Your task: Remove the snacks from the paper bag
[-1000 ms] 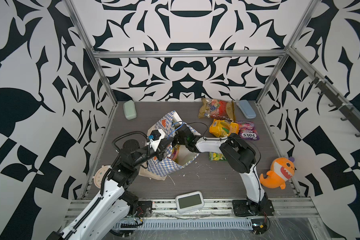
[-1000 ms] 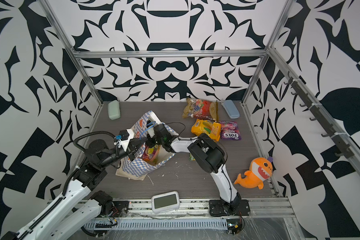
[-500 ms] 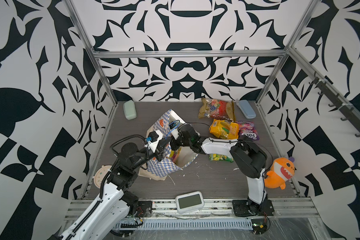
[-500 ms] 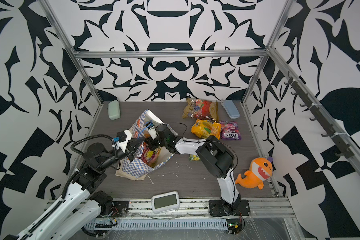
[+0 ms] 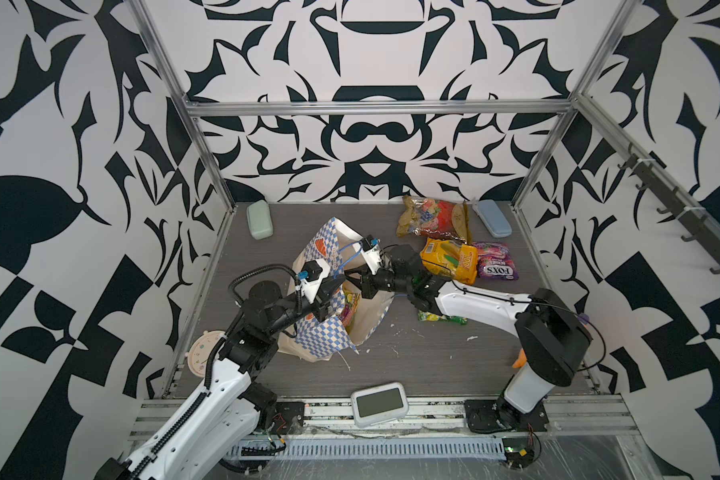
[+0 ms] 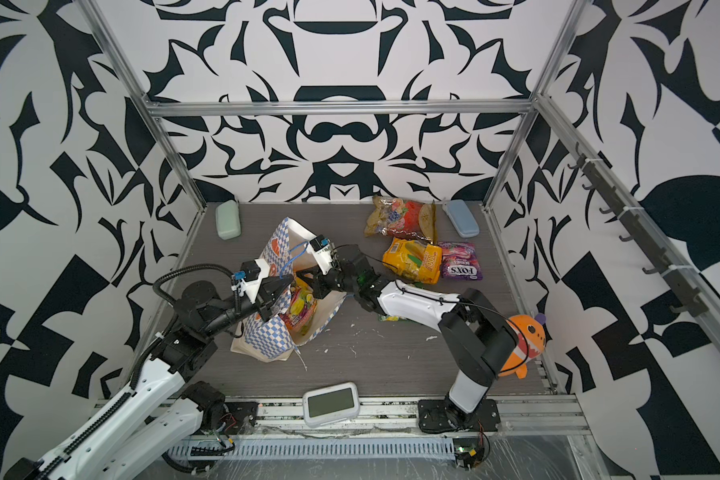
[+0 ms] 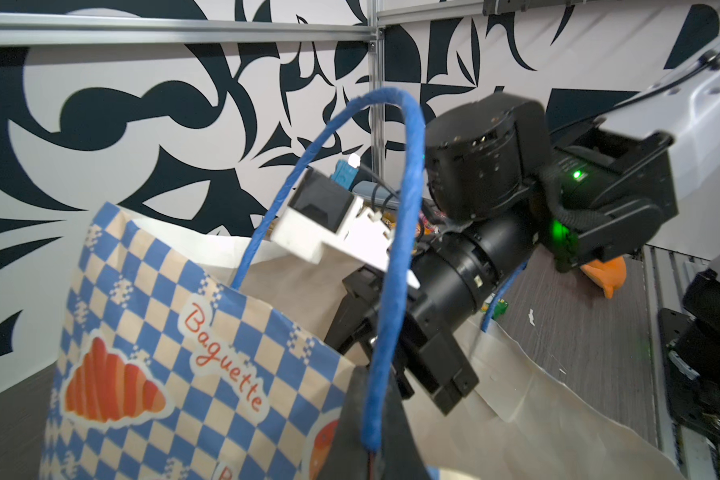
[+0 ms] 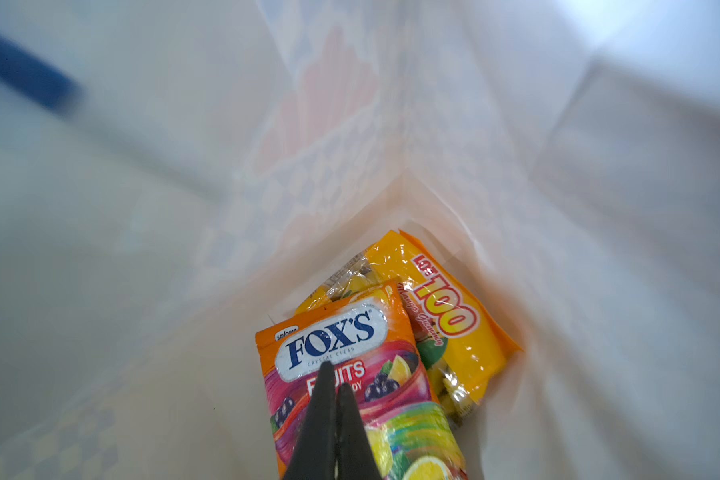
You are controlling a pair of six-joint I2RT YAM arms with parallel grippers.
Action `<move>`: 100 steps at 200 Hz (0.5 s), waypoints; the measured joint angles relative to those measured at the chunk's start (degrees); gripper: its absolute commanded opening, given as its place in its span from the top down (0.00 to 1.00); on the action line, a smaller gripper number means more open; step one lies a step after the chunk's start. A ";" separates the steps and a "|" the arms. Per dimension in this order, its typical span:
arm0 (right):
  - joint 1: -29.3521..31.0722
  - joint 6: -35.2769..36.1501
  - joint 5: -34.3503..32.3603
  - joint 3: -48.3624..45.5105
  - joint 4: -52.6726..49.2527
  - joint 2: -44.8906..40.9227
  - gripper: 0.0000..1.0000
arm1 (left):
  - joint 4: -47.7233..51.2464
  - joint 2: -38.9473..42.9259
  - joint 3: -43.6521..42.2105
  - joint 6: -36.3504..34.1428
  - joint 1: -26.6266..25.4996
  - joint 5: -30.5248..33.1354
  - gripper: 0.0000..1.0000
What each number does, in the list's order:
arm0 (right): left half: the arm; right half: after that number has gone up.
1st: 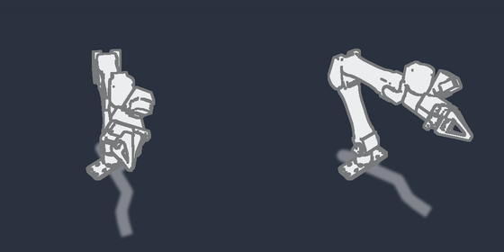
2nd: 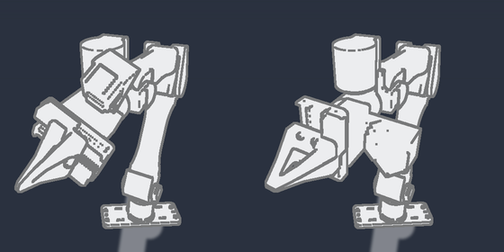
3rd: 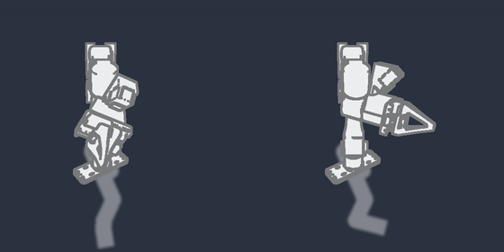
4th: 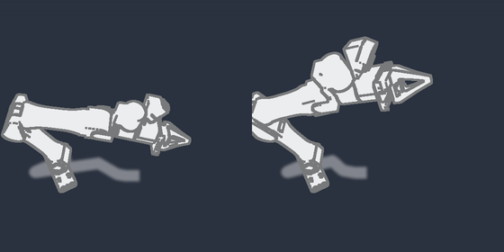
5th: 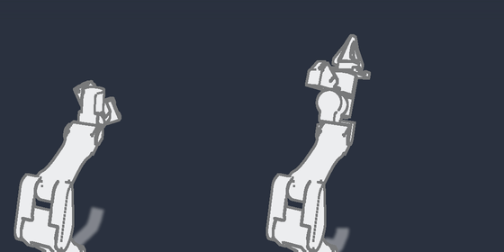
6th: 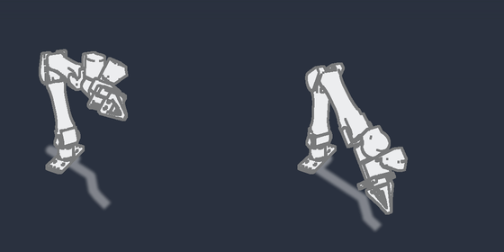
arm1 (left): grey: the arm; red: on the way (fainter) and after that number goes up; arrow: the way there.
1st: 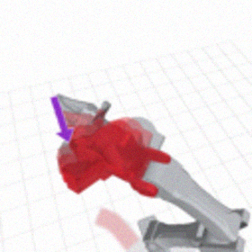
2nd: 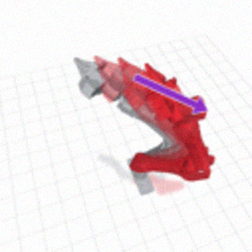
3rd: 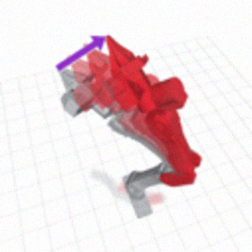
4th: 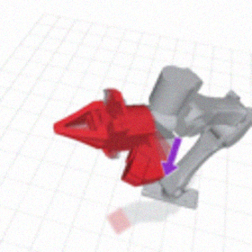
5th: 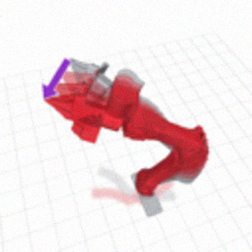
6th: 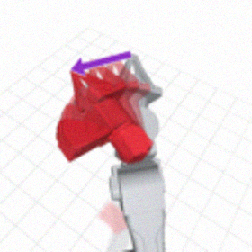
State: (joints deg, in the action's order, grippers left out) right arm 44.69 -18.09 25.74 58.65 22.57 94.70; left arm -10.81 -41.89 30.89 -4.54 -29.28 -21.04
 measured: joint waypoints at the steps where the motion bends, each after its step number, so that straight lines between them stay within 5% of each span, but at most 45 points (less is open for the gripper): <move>1: -0.02 -0.02 0.00 -0.09 -0.04 -0.17 1.00 | 0.00 -0.07 0.02 0.00 0.00 -0.04 1.00; 61: -1.14 -0.22 -4.37 -5.46 -4.48 -6.08 1.00 | 0.66 -4.92 4.37 1.57 -0.81 -4.92 1.00; 100: -1.36 -0.24 -6.56 -10.38 -6.03 -7.65 0.95 | 0.98 -10.99 10.23 1.51 -7.67 -5.38 1.00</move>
State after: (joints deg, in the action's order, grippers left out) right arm 43.33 -18.33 19.18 48.27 16.53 87.05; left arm -9.82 -52.88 41.12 -3.03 -36.95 -26.41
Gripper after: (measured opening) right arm 0.050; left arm 0.045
